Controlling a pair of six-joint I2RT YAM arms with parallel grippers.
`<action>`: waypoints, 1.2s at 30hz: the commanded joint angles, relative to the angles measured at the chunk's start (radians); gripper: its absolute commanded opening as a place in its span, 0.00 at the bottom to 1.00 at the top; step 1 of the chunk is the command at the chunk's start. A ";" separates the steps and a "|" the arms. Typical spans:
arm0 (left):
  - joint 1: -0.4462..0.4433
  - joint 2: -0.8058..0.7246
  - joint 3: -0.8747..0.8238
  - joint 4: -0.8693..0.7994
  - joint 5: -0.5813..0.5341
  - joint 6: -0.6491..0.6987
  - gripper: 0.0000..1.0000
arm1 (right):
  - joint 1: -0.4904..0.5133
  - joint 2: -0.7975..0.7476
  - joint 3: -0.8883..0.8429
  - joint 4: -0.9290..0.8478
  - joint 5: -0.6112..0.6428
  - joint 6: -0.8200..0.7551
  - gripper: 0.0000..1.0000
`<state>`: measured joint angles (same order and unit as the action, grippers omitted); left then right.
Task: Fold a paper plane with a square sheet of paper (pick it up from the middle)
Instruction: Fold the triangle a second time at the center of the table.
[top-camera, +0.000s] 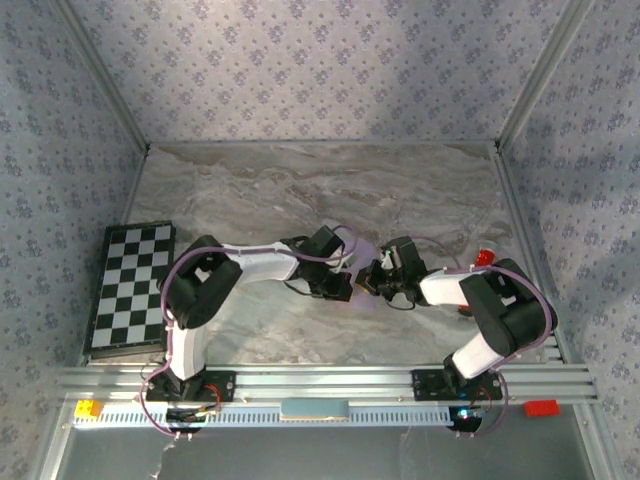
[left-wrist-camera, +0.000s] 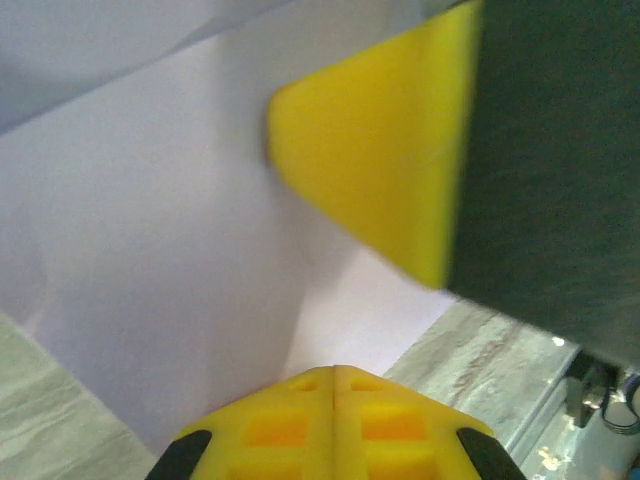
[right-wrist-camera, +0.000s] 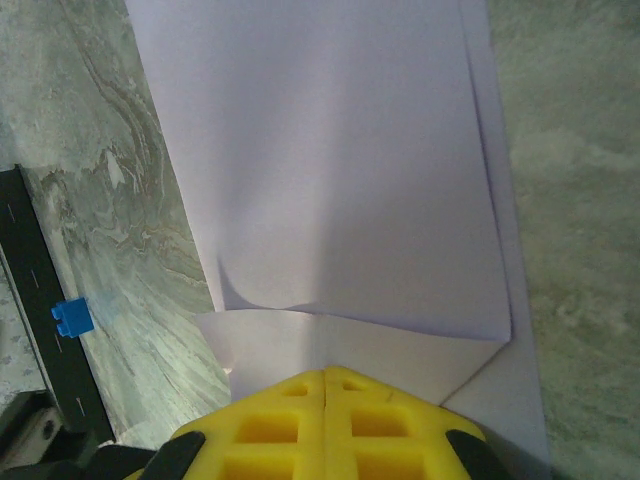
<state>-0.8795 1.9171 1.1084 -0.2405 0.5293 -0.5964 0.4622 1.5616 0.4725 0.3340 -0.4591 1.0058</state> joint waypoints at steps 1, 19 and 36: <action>-0.001 -0.011 -0.044 -0.008 -0.014 0.003 0.00 | -0.015 0.028 -0.037 -0.117 0.074 -0.010 0.00; 0.025 -0.134 -0.232 0.068 -0.018 -0.048 0.00 | -0.030 0.023 -0.043 -0.142 0.076 -0.030 0.00; 0.041 -0.159 -0.121 0.184 0.067 -0.135 0.00 | -0.031 0.010 -0.040 -0.139 0.069 -0.030 0.00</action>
<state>-0.8440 1.7065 0.9207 -0.0765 0.5549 -0.7273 0.4416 1.5539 0.4690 0.3218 -0.4641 1.0016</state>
